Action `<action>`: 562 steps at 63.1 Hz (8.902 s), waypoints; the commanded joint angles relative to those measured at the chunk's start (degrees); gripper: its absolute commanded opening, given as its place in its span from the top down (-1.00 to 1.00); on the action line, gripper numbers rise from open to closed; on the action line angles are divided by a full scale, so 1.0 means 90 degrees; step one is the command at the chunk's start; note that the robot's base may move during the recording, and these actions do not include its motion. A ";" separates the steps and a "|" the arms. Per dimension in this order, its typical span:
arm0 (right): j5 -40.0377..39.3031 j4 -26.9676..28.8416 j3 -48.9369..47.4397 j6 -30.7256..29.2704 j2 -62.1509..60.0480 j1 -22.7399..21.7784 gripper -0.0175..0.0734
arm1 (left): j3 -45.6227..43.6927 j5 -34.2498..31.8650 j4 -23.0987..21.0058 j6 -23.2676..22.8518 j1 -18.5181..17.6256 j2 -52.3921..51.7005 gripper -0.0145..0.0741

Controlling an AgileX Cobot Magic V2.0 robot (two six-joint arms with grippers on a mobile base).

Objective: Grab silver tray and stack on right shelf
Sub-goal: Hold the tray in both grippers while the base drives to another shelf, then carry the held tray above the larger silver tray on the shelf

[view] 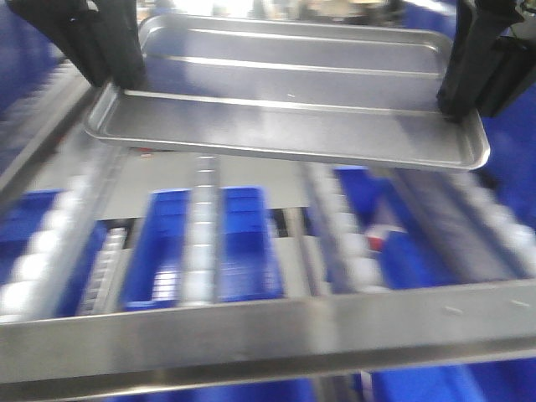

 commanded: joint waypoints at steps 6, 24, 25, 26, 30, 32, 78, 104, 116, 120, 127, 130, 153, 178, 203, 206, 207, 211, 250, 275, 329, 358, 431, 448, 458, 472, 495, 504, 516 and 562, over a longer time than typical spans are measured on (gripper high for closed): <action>-0.0237 -0.0057 -0.0240 -0.0138 -0.0196 -0.0007 0.49 | -0.0227 -0.0349 0.0032 -0.0037 -0.0058 -0.0254 0.88; -0.0237 -0.0057 -0.0240 -0.0138 -0.0196 -0.0007 0.49 | -0.0227 -0.0349 0.0023 -0.0037 -0.0058 -0.0254 0.88; -0.0237 -0.0057 -0.0240 -0.0138 -0.0196 -0.0007 0.49 | -0.0227 -0.0349 0.0023 -0.0037 -0.0058 -0.0254 0.88; -0.0237 -0.0057 -0.0240 -0.0138 -0.0196 -0.0007 0.49 | -0.0227 -0.0349 0.0023 -0.0037 -0.0058 -0.0254 0.88; -0.0237 -0.0057 -0.0240 -0.0138 -0.0196 -0.0007 0.49 | -0.0227 -0.0349 0.0023 -0.0037 -0.0058 -0.0254 0.88; -0.0237 -0.0057 -0.0240 -0.0138 -0.0196 -0.0007 0.49 | -0.0227 -0.0349 0.0023 -0.0037 -0.0058 -0.0254 0.88; -0.0237 -0.0057 -0.0240 -0.0138 -0.0196 -0.0007 0.49 | -0.0227 -0.0349 0.0023 -0.0037 -0.0058 -0.0254 0.88; -0.0237 -0.0057 -0.0240 -0.0138 -0.0196 -0.0007 0.49 | -0.0227 -0.0349 0.0023 -0.0037 -0.0058 -0.0254 0.88; -0.0237 -0.0057 -0.0240 -0.0138 -0.0196 -0.0007 0.49 | -0.0227 -0.0349 0.0023 -0.0037 -0.0058 -0.0254 0.88; -0.0237 -0.0057 -0.0240 -0.0138 -0.0196 -0.0007 0.49 | -0.0227 -0.0349 0.0023 -0.0037 -0.0058 -0.0254 0.88; -0.0237 -0.0057 -0.0240 -0.0138 -0.0196 -0.0007 0.49 | -0.0227 -0.0349 0.0023 -0.0037 -0.0058 -0.0254 0.88; -0.0237 -0.0057 -0.0240 -0.0138 -0.0196 -0.0007 0.49 | -0.0227 -0.0349 0.0023 -0.0037 -0.0058 -0.0254 0.88; -0.0237 -0.0057 -0.0240 -0.0138 -0.0196 -0.0007 0.49 | -0.0227 -0.0349 0.0023 -0.0037 -0.0058 -0.0254 0.88; -0.0237 -0.0057 -0.0240 -0.0138 -0.0196 -0.0007 0.49 | -0.0227 -0.0349 0.0023 -0.0037 -0.0058 -0.0254 0.88; -0.0237 -0.0057 -0.0240 -0.0138 -0.0196 -0.0007 0.49 | -0.0227 -0.0349 0.0023 -0.0037 -0.0058 -0.0254 0.88; -0.0237 -0.0057 -0.0240 -0.0138 -0.0196 -0.0007 0.49 | -0.0227 -0.0349 0.0023 -0.0037 -0.0058 -0.0254 0.88; -0.0237 -0.0057 -0.0240 -0.0138 -0.0196 -0.0007 0.49 | -0.0227 -0.0349 0.0023 -0.0037 -0.0058 -0.0254 0.88; -0.0237 -0.0057 -0.0240 -0.0138 -0.0196 -0.0007 0.49 | -0.0227 -0.0349 0.0023 -0.0037 -0.0058 -0.0254 0.88; -0.0237 -0.0057 -0.0240 -0.0138 -0.0189 -0.0007 0.49 | -0.0227 -0.0349 0.0023 -0.0037 -0.0058 -0.0241 0.88; -0.0242 -0.0057 -0.0240 -0.0138 -0.0189 -0.0007 0.49 | -0.0227 -0.0349 0.0006 -0.0037 -0.0058 -0.0241 0.88; -0.0240 -0.0057 -0.0240 -0.0138 -0.0189 -0.0007 0.49 | -0.0227 -0.0349 -0.0041 -0.0037 -0.0031 -0.0241 0.88; -0.0234 -0.0060 -0.0240 -0.0138 -0.0189 -0.0007 0.49 | -0.0227 -0.0349 -0.0055 -0.0037 -0.0031 -0.0241 0.88; -0.0234 -0.0060 -0.0240 -0.0138 -0.0189 -0.0007 0.49 | -0.0227 -0.0349 -0.0014 -0.0037 -0.0031 -0.0241 0.88; -0.0234 -0.0060 -0.0240 -0.0138 -0.0189 -0.0007 0.49 | -0.0227 -0.0349 -0.0014 -0.0037 -0.0031 -0.0241 0.88; -0.0234 -0.0060 -0.0240 -0.0138 -0.0189 -0.0007 0.49 | -0.0227 -0.0349 -0.0014 -0.0037 -0.0031 -0.0241 0.88; -0.0234 -0.0060 -0.0240 -0.0138 -0.0189 -0.0007 0.49 | -0.0227 -0.0349 -0.0014 -0.0037 -0.0031 -0.0241 0.88; -0.0234 -0.0060 -0.0240 -0.0138 -0.0189 -0.0007 0.49 | -0.0227 -0.0349 -0.0026 -0.0037 -0.0031 -0.0241 0.88; -0.0234 -0.0060 -0.0240 -0.0138 -0.0189 -0.0007 0.49 | -0.0227 -0.0349 -0.0037 -0.0037 -0.0031 -0.0241 0.88; -0.0234 -0.0060 -0.0240 -0.0138 -0.0189 -0.0007 0.49 | -0.0227 -0.0349 -0.0037 -0.0037 -0.0031 -0.0241 0.88; -0.0234 -0.0060 -0.0240 -0.0138 -0.0189 -0.0007 0.49 | -0.0227 -0.0349 -0.0037 -0.0037 -0.0031 -0.0241 0.88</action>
